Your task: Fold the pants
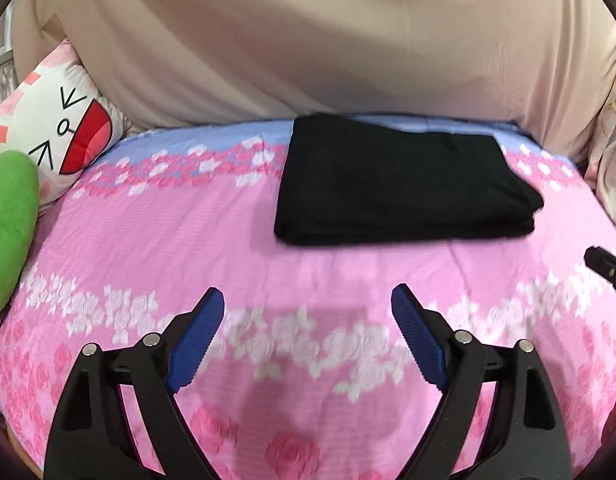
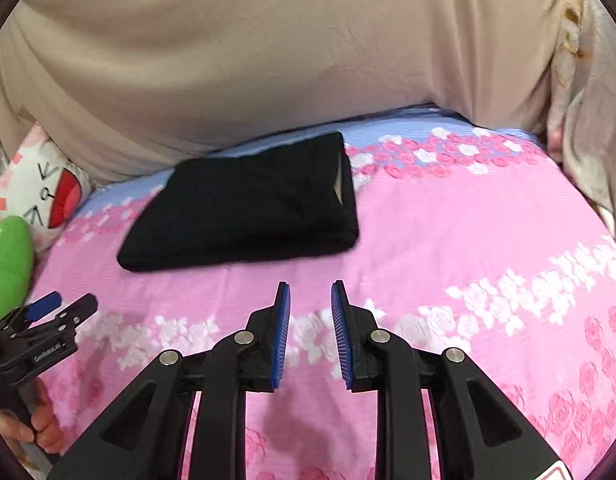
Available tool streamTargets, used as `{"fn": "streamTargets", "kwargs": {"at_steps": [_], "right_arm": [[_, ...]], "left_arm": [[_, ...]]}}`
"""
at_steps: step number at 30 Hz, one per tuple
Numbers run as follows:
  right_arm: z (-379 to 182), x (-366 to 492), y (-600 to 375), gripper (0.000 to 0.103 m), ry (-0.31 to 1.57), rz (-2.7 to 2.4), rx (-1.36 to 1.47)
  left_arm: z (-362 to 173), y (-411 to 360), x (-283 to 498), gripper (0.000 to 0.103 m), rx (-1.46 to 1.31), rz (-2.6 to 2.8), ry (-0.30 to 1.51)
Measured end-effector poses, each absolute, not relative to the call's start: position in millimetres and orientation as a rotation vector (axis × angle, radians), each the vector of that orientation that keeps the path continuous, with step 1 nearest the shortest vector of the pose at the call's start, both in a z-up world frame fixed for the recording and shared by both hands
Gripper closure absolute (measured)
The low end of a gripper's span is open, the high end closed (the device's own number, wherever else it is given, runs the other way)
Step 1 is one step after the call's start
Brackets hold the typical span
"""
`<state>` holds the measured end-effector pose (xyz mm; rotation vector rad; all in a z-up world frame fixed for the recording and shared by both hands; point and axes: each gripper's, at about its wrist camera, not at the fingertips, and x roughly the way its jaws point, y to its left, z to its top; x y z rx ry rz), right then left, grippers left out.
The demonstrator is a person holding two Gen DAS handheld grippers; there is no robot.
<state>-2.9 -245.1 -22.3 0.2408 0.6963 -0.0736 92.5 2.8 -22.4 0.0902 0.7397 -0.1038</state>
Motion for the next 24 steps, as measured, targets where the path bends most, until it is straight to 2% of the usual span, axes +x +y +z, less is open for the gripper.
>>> {"fn": "streamTargets", "kwargs": {"at_steps": [1,2,3,7,9,11,12,13,14,15,17,19,22,24], "right_arm": [[-21,2,-248,0.053,0.696,-0.062,0.249],[-21,14,-254,0.040,0.704,-0.050,0.264],[-23,23,-259,0.040,0.702,-0.054,0.294],[-49,62,-287,0.039,0.774,-0.061,0.383],[-65,81,-299,0.039,0.808,-0.042,0.460],[-79,96,-308,0.033,0.830,-0.018,0.542],[-88,105,-312,0.032,0.840,0.004,0.593],[-94,112,-313,0.035,0.834,0.037,0.632],[-94,116,-313,0.052,0.818,0.052,0.639],[-93,122,-310,0.060,0.826,0.072,0.635],[-79,123,-307,0.073,0.814,0.093,0.627],[-51,110,-306,0.076,0.764,0.120,0.594],[-31,77,-310,0.074,0.737,0.134,0.568],[-59,77,-317,0.068,0.818,0.101,0.569]], "left_arm": [[-20,4,101,0.020,0.080,-0.101,0.747],[-18,9,116,0.016,0.046,-0.112,0.768],[-19,13,129,0.013,0.008,-0.140,0.794],[-50,44,188,0.012,-0.209,-0.204,0.960],[-65,53,209,0.013,-0.285,-0.199,0.996],[-75,55,225,0.013,-0.337,-0.215,1.012],[-76,53,231,0.016,-0.344,-0.220,0.989],[-75,50,238,0.025,-0.349,-0.251,0.972],[-76,45,244,0.055,-0.368,-0.307,0.988],[-77,42,249,0.069,-0.401,-0.356,1.006],[-63,36,250,0.079,-0.372,-0.347,1.014],[-42,33,234,0.082,-0.322,-0.353,0.972],[-21,31,198,0.081,-0.251,-0.381,0.960],[-43,23,191,0.077,-0.222,-0.368,1.027]]}}
